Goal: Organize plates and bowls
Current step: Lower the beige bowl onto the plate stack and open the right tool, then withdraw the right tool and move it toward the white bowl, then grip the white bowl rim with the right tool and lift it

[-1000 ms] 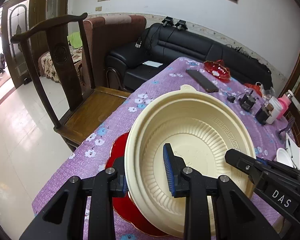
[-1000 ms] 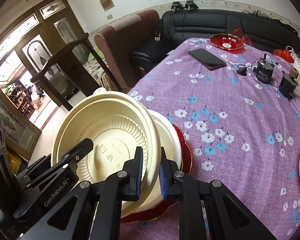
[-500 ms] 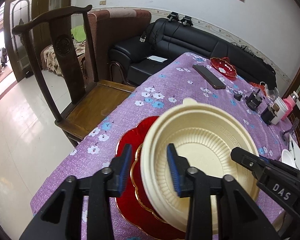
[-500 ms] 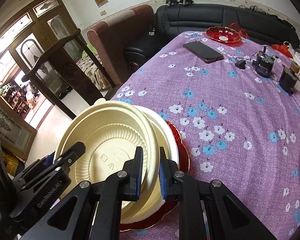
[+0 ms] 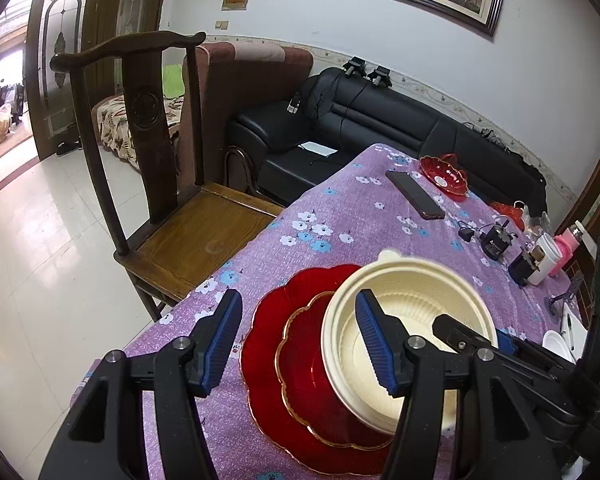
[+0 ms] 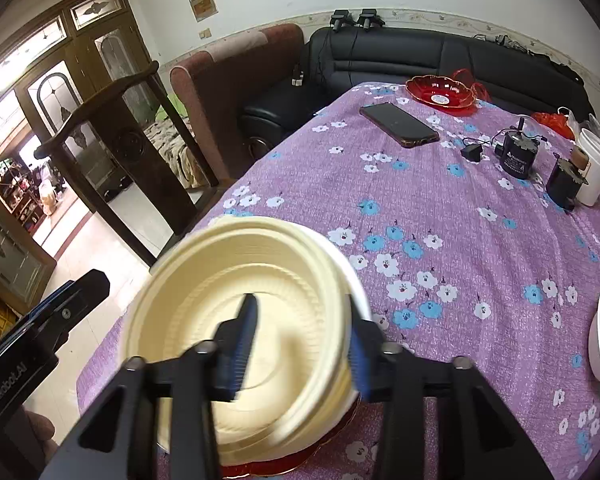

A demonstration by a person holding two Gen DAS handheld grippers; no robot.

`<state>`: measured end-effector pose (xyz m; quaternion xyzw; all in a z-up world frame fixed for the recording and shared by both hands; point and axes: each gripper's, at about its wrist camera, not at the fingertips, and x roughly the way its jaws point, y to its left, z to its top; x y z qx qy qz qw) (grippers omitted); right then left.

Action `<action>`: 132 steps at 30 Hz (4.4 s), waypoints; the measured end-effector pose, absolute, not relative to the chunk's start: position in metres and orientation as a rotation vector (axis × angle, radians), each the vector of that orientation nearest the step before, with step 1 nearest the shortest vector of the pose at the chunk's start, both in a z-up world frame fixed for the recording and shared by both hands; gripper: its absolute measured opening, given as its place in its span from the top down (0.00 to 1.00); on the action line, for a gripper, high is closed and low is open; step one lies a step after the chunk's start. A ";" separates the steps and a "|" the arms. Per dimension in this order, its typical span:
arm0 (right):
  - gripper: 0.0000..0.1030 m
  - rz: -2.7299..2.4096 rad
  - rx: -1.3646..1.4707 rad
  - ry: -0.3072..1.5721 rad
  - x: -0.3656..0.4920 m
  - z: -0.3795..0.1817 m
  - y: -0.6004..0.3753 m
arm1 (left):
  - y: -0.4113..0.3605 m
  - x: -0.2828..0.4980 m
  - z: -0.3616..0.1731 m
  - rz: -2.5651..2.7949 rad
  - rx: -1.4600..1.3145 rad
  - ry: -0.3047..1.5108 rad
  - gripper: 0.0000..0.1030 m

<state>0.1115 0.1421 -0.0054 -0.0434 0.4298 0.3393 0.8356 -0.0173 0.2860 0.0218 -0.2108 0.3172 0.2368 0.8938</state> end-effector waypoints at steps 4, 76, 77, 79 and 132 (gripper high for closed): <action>0.46 0.729 -0.112 0.889 0.108 -0.002 0.145 | 0.287 -0.019 0.023 0.493 -0.447 0.651 0.42; 0.18 0.283 0.136 0.548 0.079 -0.032 -0.052 | 0.111 -0.008 0.050 0.414 -0.075 0.522 0.09; 0.18 0.278 0.131 0.538 0.077 -0.031 -0.051 | 0.111 -0.008 0.050 0.412 -0.077 0.524 0.09; 0.17 0.272 0.127 0.526 0.075 -0.030 -0.051 | 0.110 -0.008 0.050 0.410 -0.075 0.521 0.09; 0.14 0.163 0.221 0.496 0.081 0.029 -0.177 | 0.052 0.011 0.035 0.275 0.025 0.669 0.09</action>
